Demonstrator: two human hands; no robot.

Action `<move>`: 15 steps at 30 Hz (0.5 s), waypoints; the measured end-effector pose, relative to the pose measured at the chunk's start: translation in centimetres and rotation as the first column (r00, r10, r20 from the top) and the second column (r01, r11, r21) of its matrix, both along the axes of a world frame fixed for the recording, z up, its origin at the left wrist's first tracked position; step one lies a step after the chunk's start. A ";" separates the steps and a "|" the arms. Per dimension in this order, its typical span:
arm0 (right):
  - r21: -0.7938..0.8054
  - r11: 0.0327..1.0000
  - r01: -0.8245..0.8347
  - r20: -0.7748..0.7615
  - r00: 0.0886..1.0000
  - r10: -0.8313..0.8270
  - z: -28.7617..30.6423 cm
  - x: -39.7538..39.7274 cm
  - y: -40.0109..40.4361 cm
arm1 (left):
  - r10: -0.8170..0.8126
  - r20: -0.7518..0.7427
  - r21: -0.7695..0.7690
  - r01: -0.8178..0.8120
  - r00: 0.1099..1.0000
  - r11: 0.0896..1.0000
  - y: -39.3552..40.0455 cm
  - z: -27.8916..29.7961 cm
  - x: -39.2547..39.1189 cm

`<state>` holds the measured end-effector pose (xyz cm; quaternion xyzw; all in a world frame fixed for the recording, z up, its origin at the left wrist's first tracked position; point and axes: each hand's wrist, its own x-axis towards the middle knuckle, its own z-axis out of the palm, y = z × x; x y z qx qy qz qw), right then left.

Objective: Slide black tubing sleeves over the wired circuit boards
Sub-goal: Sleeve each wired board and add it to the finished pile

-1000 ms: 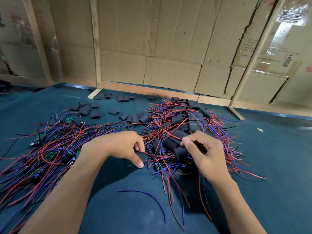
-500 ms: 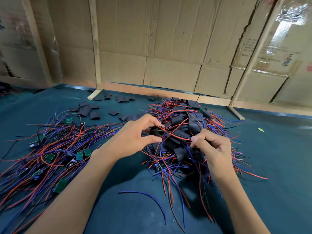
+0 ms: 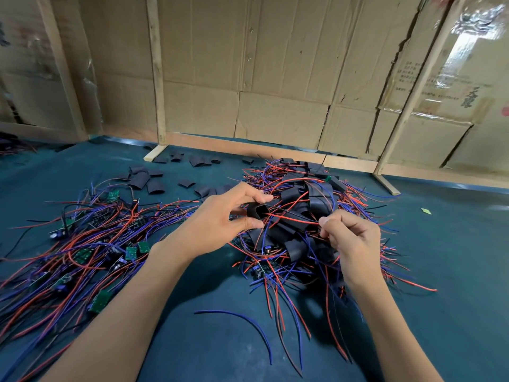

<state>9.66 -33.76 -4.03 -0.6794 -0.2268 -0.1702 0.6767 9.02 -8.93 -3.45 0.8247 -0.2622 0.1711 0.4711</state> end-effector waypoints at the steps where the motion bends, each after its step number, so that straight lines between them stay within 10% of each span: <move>1: -0.001 1.000 0.018 0.004 1.000 -0.018 0.0 0.0 0.0 | -0.001 0.003 0.000 0.001 1.000 1.000 0.0 0.0 0.0; 15: -0.225 0.950 0.216 0.174 0.968 -0.179 -0.2 -0.5 0.2 | 0.097 0.025 0.159 -0.099 0.995 0.982 0.1 0.0 0.1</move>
